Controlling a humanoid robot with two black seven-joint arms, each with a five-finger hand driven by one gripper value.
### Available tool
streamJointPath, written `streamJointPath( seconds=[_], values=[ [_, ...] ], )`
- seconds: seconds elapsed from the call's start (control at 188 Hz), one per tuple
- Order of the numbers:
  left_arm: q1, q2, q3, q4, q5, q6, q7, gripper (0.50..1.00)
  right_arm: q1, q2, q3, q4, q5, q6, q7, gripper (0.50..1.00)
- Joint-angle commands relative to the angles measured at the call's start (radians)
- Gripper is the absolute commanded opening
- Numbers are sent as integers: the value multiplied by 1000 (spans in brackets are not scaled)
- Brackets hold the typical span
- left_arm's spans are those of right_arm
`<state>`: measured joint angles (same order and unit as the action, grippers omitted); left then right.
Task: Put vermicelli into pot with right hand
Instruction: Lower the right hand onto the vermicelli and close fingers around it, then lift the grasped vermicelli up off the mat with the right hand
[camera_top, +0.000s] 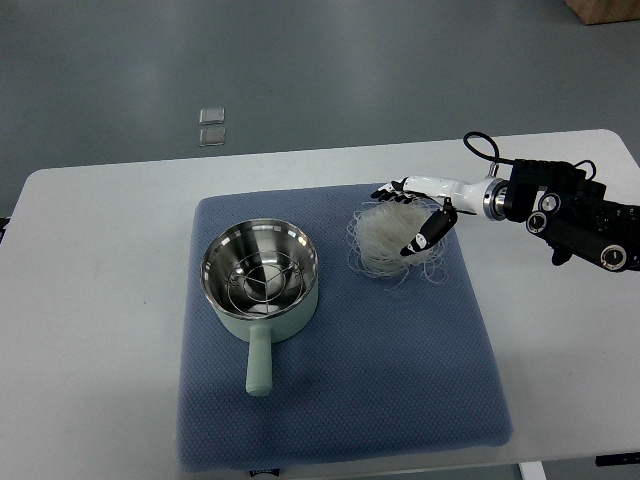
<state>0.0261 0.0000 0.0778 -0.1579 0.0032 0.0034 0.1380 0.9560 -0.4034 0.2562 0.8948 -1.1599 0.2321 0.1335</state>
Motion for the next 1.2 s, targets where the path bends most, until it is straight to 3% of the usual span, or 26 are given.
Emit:
streamJointPath(
  seconds=[0.0, 0.605, 0.717, 0.759, 0.77, 0.791, 0.802, 0.85, 1.195],
  values=[
    [0, 0, -1, 0, 0, 1, 0, 1000, -2, 1, -5, -17, -14, -13, 0, 924],
    [0, 0, -1, 0, 0, 1, 0, 1000, -3, 29, -5, -20, -20, -14, 0, 899],
    [0, 0, -1, 0, 0, 1, 0, 1000, -3, 31, -5, -20, -40, -13, 0, 762],
    [0, 0, 0, 0, 0, 1, 0, 1000, -3, 31, -5, -20, -49, -13, 0, 686],
    [0, 0, 0, 0, 0, 1, 0, 1000, -3, 31, -5, -20, -55, -13, 0, 640],
    [0, 0, -1, 0, 0, 0, 0, 1000, -3, 31, -5, -20, -60, -13, 0, 595],
    [0, 0, -1, 0, 0, 0, 0, 1000, -3, 31, -5, -20, -60, -13, 0, 594],
    [0, 0, 0, 0, 0, 1, 0, 1000, -3, 31, -5, -20, -76, -13, 0, 500],
    [0, 0, 0, 0, 0, 0, 0, 1000, 20, 44, -17, -20, -138, -14, 2, 500]
  ],
)
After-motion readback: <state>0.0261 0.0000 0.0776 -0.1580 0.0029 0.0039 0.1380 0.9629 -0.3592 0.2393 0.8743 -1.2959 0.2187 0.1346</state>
